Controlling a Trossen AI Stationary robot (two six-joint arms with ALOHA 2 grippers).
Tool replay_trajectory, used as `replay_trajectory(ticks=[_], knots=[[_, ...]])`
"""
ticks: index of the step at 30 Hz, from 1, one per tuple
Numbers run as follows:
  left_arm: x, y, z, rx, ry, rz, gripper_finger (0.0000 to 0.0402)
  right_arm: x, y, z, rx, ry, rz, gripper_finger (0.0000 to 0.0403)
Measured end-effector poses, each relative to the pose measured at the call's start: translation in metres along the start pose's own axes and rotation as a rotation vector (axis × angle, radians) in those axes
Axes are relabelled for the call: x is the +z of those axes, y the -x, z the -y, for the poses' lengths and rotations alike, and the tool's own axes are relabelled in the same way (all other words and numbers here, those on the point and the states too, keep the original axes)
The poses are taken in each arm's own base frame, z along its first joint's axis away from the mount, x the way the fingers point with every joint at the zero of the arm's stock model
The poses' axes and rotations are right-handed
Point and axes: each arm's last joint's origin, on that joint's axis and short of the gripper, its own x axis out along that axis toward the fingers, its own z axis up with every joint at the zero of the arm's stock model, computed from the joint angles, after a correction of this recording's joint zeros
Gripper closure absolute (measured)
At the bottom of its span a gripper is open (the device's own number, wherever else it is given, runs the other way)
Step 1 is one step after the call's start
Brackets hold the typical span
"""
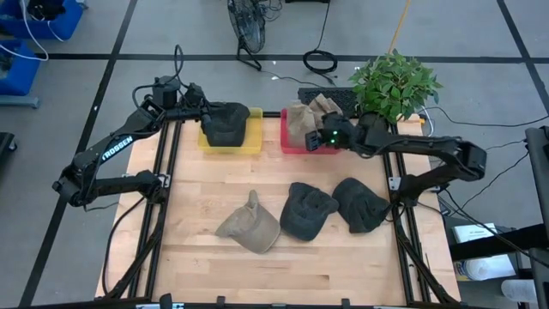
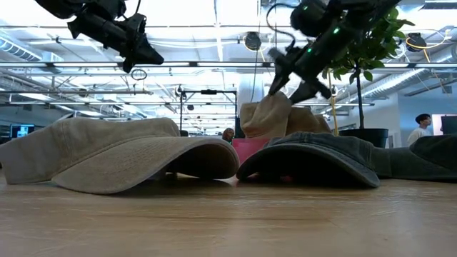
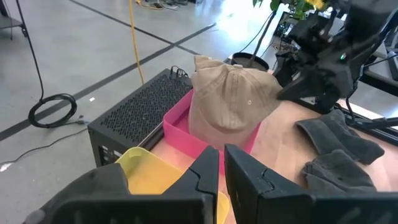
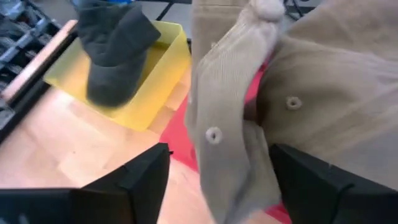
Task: Pick & Place hat
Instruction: Put the brown cap into the red bin, then put the black cap into the yellow bin
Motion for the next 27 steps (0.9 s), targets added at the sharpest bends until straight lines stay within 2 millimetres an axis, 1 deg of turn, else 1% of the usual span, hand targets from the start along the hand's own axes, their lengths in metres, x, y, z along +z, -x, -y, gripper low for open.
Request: replay_trajectory(ticks=[3,5,8,11,15,19,22,24,27], knots=[[0.000,0.000,0.000,0.000,0.007,0.000,0.0369,0.006,0.018,0.004,0.015,0.012,0.001,0.0127],[0.000,-0.001,0.001,-0.004,0.007,-0.002,0.0369,0.007,0.028,0.007,0.009,0.043,-0.004,0.0123],[0.000,-0.002,0.004,-0.014,-0.003,-0.005,0.0369,0.011,0.043,0.009,0.029,0.064,0.002,0.0126],[-0.001,-0.007,0.012,-0.027,-0.016,-0.016,0.0369,0.014,0.060,0.012,0.049,0.096,0.023,0.0135],[-0.003,-0.018,0.036,-0.016,-0.052,-0.044,0.0374,0.013,0.083,0.012,0.114,0.123,0.020,0.0152],[-0.008,-0.028,0.067,0.011,-0.093,-0.062,0.0396,0.007,0.100,0.012,0.146,0.148,-0.011,0.0176],[-0.011,-0.031,0.088,0.038,-0.076,-0.066,0.0394,0.001,0.106,0.011,0.156,0.166,-0.036,0.0206],[-0.014,-0.032,0.100,0.026,-0.071,-0.079,0.0396,-0.003,0.107,0.007,0.174,0.191,-0.057,0.0231],[-0.021,-0.032,0.118,-0.004,-0.070,-0.110,0.0397,-0.011,0.105,-0.001,0.272,0.297,-0.134,0.0270]])
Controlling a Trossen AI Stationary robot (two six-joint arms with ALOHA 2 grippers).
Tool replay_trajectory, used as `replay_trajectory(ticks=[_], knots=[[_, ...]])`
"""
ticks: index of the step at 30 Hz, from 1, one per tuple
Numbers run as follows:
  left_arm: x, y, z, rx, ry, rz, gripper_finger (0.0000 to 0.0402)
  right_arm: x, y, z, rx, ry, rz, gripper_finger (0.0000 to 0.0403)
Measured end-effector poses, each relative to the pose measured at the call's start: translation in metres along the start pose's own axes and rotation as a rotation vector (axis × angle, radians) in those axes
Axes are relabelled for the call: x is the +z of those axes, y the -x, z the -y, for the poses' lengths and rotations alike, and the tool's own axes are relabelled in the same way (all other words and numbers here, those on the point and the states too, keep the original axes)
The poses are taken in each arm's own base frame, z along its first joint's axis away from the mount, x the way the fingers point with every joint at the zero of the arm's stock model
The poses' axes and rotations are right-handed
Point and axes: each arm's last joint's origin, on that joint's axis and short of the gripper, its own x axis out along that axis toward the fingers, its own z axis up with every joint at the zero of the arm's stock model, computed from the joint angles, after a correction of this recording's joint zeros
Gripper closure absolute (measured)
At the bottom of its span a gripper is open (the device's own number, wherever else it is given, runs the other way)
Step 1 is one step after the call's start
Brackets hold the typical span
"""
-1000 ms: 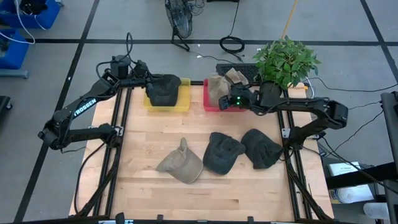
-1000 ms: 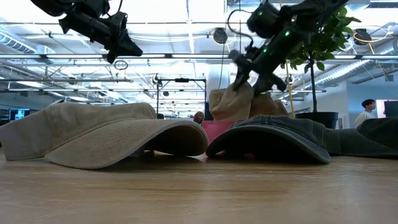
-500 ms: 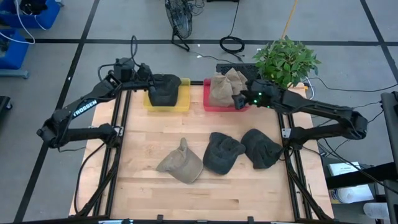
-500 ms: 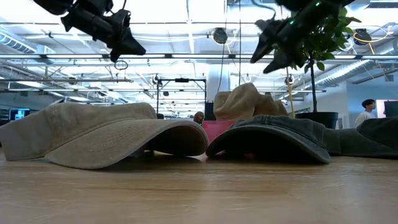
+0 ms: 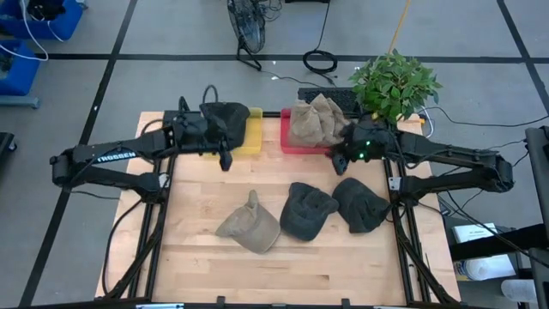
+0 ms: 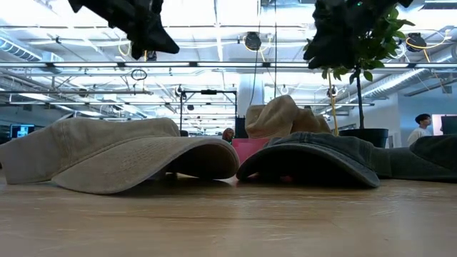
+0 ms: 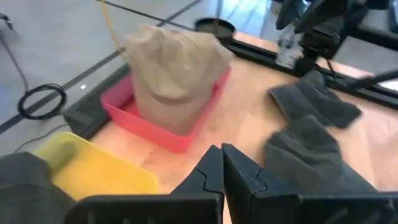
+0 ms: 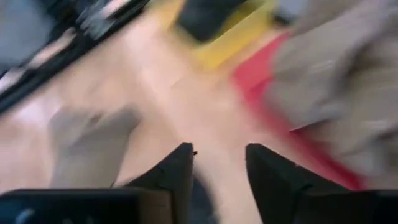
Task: Pick & Place hat
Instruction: Put the black cap into the yellow bin
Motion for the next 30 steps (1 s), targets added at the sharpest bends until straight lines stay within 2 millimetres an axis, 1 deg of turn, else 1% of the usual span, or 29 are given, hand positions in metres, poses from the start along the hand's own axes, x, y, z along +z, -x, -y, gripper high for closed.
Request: replay_trajectory(ticks=[4,8,11,13,14,17,20,25,27,30], knots=[[-0.009,-0.002,0.024,-0.023,-0.051,-0.045,0.0398,-0.014,-0.018,-0.014,0.147,0.115,-0.123,0.0313],[-0.015,-0.004,0.043,-0.074,-0.090,-0.069,0.0394,-0.040,-0.043,-0.018,0.189,0.207,-0.158,0.0342],[-0.021,-0.005,0.053,-0.078,-0.112,-0.098,0.0397,-0.053,-0.057,-0.018,0.207,0.097,-0.137,0.0368],[-0.021,-0.007,0.059,-0.091,-0.099,-0.089,0.0398,-0.059,-0.059,-0.019,0.221,0.049,-0.129,0.0391],[-0.022,-0.007,0.061,-0.102,-0.079,-0.099,0.0397,-0.062,-0.059,-0.020,0.226,0.043,-0.137,0.0397],[-0.029,-0.007,0.061,-0.178,-0.095,-0.184,0.0397,-0.065,-0.057,-0.028,0.232,0.030,-0.131,0.0399],[-0.034,-0.006,0.058,-0.184,-0.142,-0.241,0.0398,-0.065,-0.055,-0.036,0.246,0.019,-0.076,0.0402],[-0.033,-0.007,0.050,-0.191,-0.221,-0.242,0.0399,-0.064,-0.053,-0.049,0.218,-0.040,0.020,0.0402],[-0.038,-0.010,0.046,-0.214,-0.231,-0.250,0.0398,-0.057,-0.051,-0.058,0.222,-0.051,0.080,0.0402],[-0.053,-0.014,0.039,-0.238,-0.218,-0.287,0.0399,-0.043,-0.046,-0.075,0.229,-0.047,0.169,0.0403]])
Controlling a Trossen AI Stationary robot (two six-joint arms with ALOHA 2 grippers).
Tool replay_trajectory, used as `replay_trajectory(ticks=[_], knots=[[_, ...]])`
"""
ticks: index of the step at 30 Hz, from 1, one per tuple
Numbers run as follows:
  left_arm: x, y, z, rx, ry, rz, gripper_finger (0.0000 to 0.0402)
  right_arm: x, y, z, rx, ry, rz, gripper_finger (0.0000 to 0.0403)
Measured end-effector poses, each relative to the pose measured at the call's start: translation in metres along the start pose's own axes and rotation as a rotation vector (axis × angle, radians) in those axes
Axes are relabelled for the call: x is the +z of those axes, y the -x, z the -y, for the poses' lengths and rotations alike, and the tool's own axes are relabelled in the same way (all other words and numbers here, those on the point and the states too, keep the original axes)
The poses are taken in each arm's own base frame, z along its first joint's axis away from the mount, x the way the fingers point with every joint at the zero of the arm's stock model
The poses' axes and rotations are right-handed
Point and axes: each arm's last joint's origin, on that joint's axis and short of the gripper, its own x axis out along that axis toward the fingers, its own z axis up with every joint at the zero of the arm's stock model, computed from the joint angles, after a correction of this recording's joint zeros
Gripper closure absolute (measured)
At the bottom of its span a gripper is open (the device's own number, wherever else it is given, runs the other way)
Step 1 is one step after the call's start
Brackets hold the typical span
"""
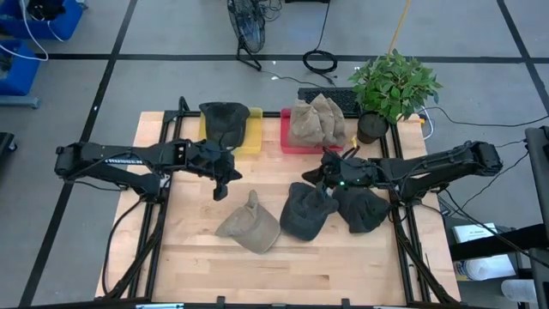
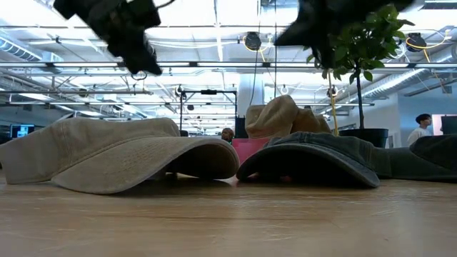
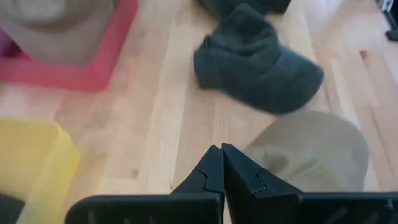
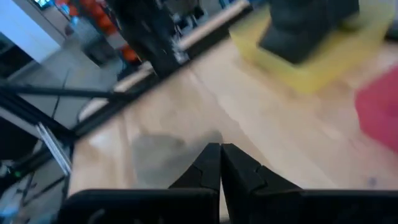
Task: Pick & Place hat
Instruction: Put the black cap into the yellow bin
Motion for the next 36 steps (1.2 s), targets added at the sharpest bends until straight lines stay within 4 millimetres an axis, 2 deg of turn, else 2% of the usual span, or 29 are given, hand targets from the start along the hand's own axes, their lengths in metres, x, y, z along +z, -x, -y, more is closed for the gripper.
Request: replay_trajectory(ticks=[3,8,11,14,17,20,23,28,36], knots=[[-0.014,-0.005,-0.003,-0.016,0.027,-0.005,0.0398,0.016,-0.007,-0.022,0.008,0.025,0.023,0.0403],[-0.028,-0.006,0.000,-0.066,0.028,-0.009,0.0398,0.023,-0.026,-0.048,-0.110,0.044,-0.179,0.0403],[-0.032,-0.004,0.003,-0.079,0.000,-0.018,0.0397,0.017,-0.030,-0.058,-0.271,0.030,-0.380,0.0403],[-0.032,-0.004,0.007,-0.096,-0.018,-0.014,0.0399,0.004,-0.018,-0.068,-0.473,-0.012,-0.564,0.0403],[-0.031,-0.003,0.011,-0.129,-0.030,-0.008,0.0394,-0.012,-0.004,-0.079,-0.590,-0.111,-0.611,0.0403],[-0.032,-0.003,0.014,-0.143,-0.061,-0.013,0.0394,-0.028,0.004,-0.087,-0.630,-0.217,-0.588,0.0403],[-0.032,-0.003,0.015,-0.146,-0.087,-0.009,0.0398,-0.043,0.010,-0.089,-0.686,-0.296,-0.509,0.0403],[-0.030,-0.003,0.014,-0.142,-0.128,0.014,0.0390,-0.058,0.016,-0.083,-0.753,-0.388,-0.470,0.0392],[-0.028,-0.003,0.013,-0.140,-0.108,0.029,0.0390,-0.087,0.014,-0.061,-0.845,-0.413,-0.530,0.0312]])
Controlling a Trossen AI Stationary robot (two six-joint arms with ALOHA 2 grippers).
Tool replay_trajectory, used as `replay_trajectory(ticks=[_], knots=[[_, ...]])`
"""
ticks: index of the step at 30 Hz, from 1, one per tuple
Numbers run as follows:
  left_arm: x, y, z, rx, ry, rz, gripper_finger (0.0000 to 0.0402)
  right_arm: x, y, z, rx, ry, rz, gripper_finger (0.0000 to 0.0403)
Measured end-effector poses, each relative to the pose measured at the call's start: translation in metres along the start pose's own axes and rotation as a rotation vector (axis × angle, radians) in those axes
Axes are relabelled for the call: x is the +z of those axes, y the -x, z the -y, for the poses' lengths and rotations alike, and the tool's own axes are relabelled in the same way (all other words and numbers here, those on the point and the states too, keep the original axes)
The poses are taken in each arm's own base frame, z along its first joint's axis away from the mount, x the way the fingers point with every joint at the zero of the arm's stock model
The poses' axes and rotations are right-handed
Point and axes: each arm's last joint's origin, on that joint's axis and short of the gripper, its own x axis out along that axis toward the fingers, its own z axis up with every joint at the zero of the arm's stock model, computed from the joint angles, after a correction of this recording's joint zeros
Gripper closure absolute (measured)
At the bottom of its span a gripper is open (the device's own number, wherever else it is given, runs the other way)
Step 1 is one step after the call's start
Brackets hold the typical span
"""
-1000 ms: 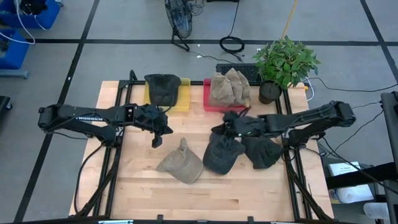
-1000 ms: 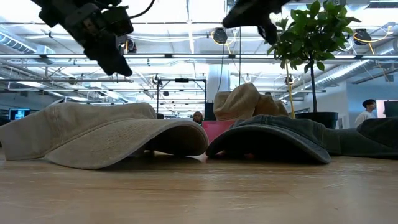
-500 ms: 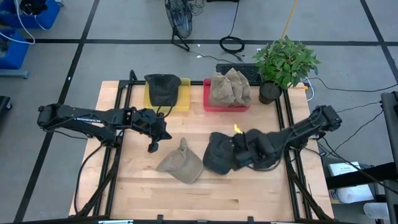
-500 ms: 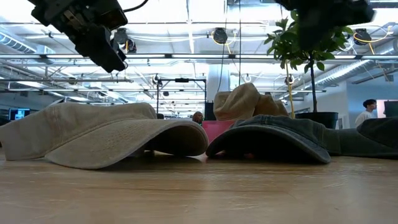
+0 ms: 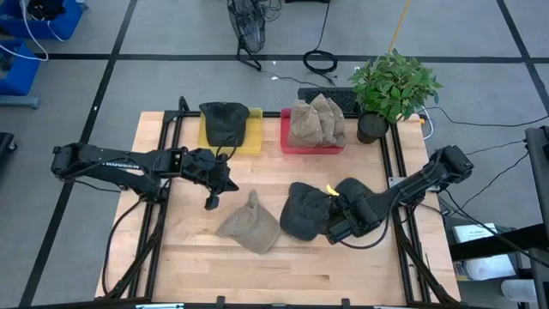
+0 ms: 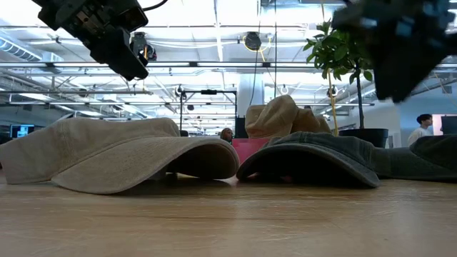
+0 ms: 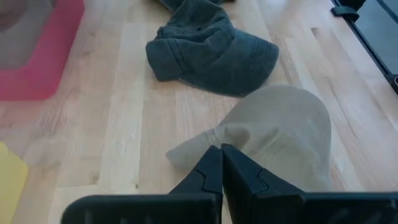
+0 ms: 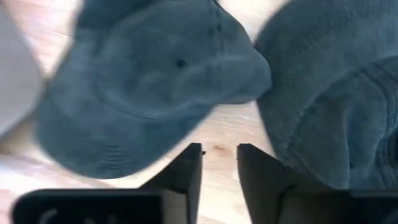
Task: Pick & Place hat
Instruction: Put the black cap into the yellow bin
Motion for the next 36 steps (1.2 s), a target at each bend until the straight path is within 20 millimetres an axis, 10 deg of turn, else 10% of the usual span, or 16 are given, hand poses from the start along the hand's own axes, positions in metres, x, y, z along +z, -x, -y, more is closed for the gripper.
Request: replay_trajectory(ticks=[18,36], knots=[[0.002,0.000,0.000,0.008,0.075,0.020,0.0390,0.023,-0.047,0.048,0.177,-0.040,-0.020,0.0127],[0.011,0.001,-0.002,0.066,0.105,0.110,0.0397,0.042,-0.099,0.057,0.532,0.029,-0.033,0.0187]])
